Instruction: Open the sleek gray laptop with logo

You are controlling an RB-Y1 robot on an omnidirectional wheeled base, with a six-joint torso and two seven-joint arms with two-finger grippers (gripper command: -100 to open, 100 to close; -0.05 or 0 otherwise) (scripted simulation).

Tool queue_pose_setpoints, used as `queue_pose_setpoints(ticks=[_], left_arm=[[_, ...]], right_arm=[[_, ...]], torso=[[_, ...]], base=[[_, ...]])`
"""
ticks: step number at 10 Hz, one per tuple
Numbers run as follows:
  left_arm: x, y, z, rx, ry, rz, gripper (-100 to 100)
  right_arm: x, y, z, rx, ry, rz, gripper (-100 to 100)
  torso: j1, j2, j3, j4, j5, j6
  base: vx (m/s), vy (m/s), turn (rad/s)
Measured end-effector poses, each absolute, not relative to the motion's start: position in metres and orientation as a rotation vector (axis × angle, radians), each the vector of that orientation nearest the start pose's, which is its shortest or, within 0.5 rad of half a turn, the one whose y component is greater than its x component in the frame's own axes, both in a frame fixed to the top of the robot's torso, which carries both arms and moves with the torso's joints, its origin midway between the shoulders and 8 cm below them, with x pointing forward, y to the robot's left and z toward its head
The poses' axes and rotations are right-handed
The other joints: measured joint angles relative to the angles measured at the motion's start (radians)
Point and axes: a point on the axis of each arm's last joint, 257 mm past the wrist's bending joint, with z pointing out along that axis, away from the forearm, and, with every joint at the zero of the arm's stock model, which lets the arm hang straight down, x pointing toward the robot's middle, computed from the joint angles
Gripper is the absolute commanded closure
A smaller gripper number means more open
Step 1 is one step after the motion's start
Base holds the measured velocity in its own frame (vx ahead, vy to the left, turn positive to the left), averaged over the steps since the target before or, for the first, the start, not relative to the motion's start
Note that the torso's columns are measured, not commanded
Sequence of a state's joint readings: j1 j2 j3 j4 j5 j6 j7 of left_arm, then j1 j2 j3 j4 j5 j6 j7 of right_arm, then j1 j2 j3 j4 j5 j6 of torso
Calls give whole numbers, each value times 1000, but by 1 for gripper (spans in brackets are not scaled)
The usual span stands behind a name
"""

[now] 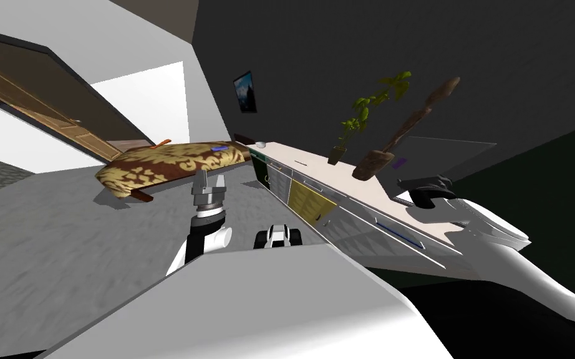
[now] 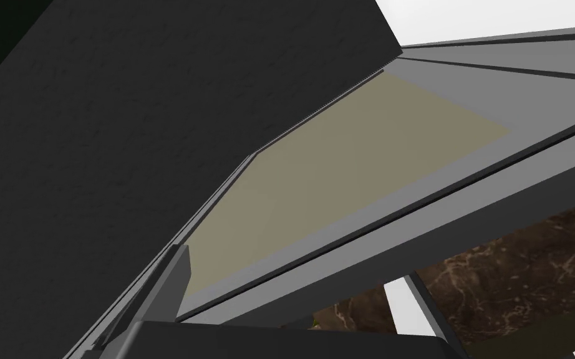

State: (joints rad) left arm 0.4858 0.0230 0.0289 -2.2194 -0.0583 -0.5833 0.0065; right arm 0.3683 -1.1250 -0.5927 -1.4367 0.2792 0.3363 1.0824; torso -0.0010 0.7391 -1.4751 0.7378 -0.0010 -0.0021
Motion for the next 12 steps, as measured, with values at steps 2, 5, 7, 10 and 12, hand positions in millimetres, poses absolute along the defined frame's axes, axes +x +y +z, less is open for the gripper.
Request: queue_pose_setpoints(ticks=[2, 5, 7, 10, 12], left_arm=[[342, 277, 17, -573, 640, -1260, 0], [343, 277, 17, -573, 640, -1260, 0], [343, 277, 18, -573, 640, -1260, 0], [343, 277, 18, -573, 640, -1260, 0], [343, 277, 17, -573, 640, -1259, 0]], right_arm=[[335, -824, 22, -9, 1661, -1366, -100], [316, -851, 19, 53, 1688, -1430, -100], [311, -863, 22, 73, 1693, -1463, -100], [289, -888, 28, 135, 1703, -1539, -100], [272, -904, 27, 190, 1705, -1579, -100]], torso=[[1, -7, -4, -2, 1, 5], [0, -4, -2, 0, 0, 4], [1, 0, -1, 0, 1, 0], [3, 1, 0, 1, 1, 1], [-1, -5, -3, -1, 1, 4]], base=[[-105, -3, 184], [-91, -7, 137], [-164, 13, 337], [-178, 15, 295], [-127, 26, 202]])
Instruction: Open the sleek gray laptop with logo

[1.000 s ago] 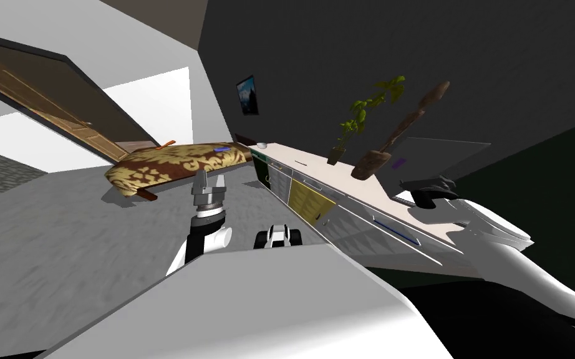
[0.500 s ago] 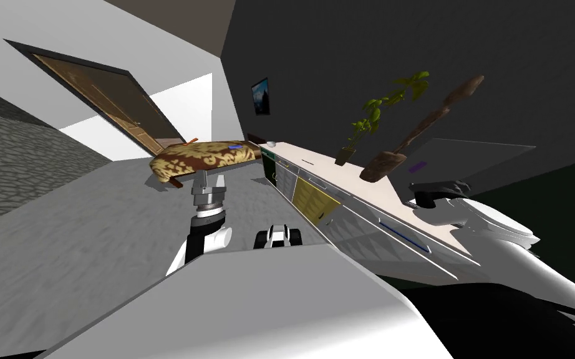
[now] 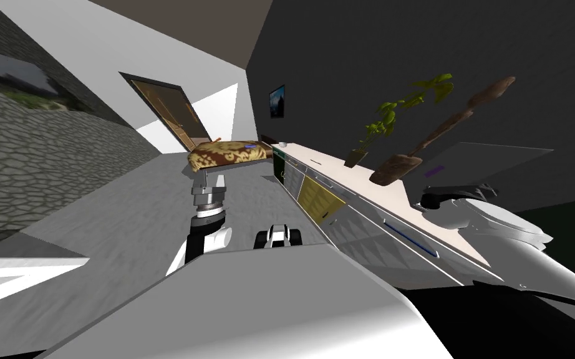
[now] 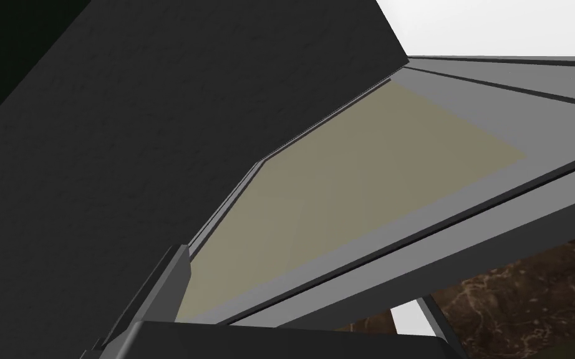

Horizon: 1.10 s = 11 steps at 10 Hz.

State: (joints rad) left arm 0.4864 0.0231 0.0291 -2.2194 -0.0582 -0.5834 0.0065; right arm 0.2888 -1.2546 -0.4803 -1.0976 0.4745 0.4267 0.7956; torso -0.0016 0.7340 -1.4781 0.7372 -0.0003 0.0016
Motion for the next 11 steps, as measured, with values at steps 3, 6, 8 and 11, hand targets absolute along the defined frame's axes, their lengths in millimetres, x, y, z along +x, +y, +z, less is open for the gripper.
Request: queue_pose_setpoints(ticks=[3, 6, 8, 11], left_arm=[[343, 277, 17, -573, 640, -1259, 0], [343, 277, 17, -573, 640, -1259, 0], [343, 277, 17, -573, 640, -1260, 0], [342, 277, 17, -573, 640, -1259, 0]], right_arm=[[246, -924, 38, 254, 1692, -1660, -100], [219, -943, 55, 319, 1664, -1747, -100], [202, -952, 73, 344, 1632, -1827, -100], [184, -960, 72, 394, 1621, -1837, 100]], torso=[[1, 2, 1, 0, 0, -1], [4, 2, 1, 0, 1, -1], [5, 4, 2, 1, 2, -3], [-1, 1, 0, 0, 0, -1]], base=[[-148, 11, 270], [-156, 51, 299], [-139, 55, 219], [55, -7, -105]])
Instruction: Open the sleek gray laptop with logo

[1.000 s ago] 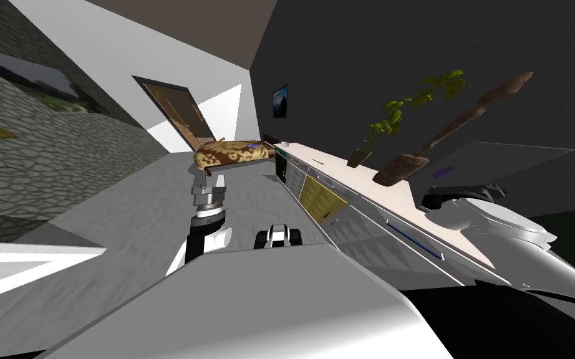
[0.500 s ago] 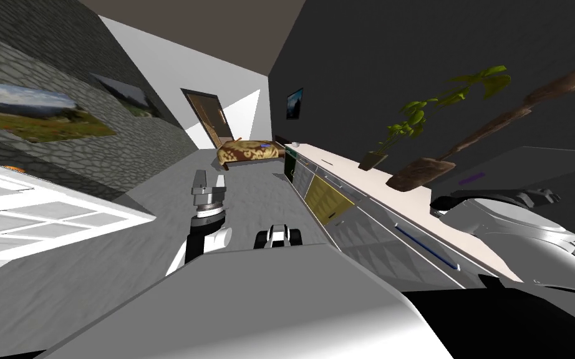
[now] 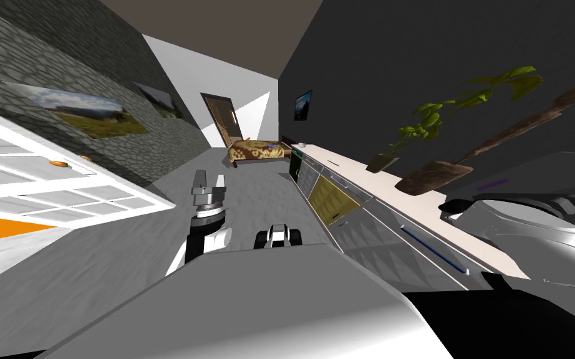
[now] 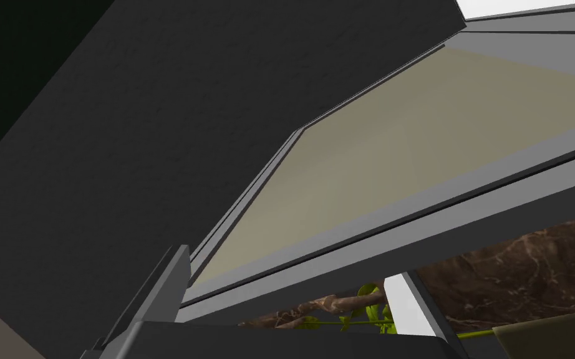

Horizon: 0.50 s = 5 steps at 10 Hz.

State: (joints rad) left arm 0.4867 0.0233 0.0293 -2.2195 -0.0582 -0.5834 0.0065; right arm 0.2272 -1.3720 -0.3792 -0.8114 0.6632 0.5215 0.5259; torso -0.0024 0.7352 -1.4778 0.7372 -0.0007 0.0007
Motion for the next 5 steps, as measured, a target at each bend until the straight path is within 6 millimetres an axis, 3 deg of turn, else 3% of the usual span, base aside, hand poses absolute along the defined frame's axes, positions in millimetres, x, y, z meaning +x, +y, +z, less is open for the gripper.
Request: queue_pose_setpoints(ticks=[4, 5], left_arm=[[342, 278, 17, -574, 641, -1258, 0], [342, 278, 17, -573, 641, -1259, 0]], right_arm=[[223, -938, 44, 346, 1665, -1689, 100], [236, -932, 41, 314, 1673, -1659, 100]], torso=[[-8, -1, 0, -2, -5, 2], [-9, 1, 1, -1, -7, 1]], base=[[180, -72, -335], [86, -16, -107]])
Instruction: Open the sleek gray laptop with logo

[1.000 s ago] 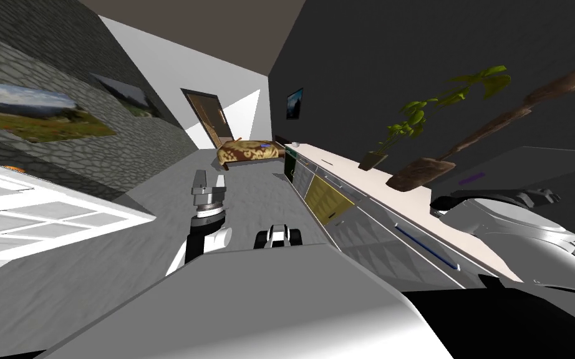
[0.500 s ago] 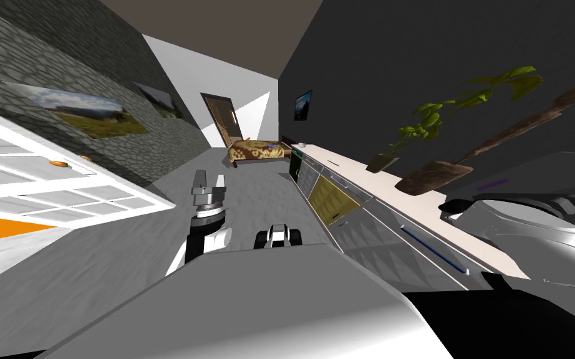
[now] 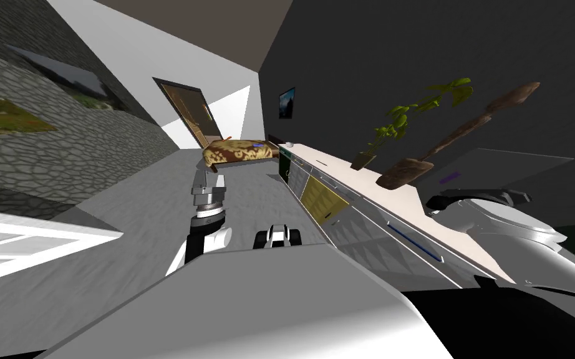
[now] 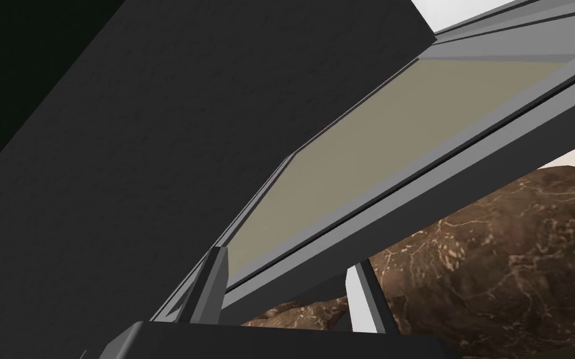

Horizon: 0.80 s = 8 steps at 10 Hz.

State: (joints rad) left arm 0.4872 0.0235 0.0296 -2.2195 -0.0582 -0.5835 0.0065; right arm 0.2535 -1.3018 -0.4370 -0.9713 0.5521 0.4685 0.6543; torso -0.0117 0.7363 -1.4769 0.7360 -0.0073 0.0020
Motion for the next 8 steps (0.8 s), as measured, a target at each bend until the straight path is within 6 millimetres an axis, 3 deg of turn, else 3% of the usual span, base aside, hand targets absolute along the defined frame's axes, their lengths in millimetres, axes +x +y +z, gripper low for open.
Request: queue_pose_setpoints(ticks=[8], left_arm=[[342, 277, 17, -573, 641, -1259, 0]], right_arm=[[297, -876, 23, 150, 1682, -1454, 100]], torso=[[-7, -4, -1, -3, -7, 5]], base=[[164, -21, -286]])
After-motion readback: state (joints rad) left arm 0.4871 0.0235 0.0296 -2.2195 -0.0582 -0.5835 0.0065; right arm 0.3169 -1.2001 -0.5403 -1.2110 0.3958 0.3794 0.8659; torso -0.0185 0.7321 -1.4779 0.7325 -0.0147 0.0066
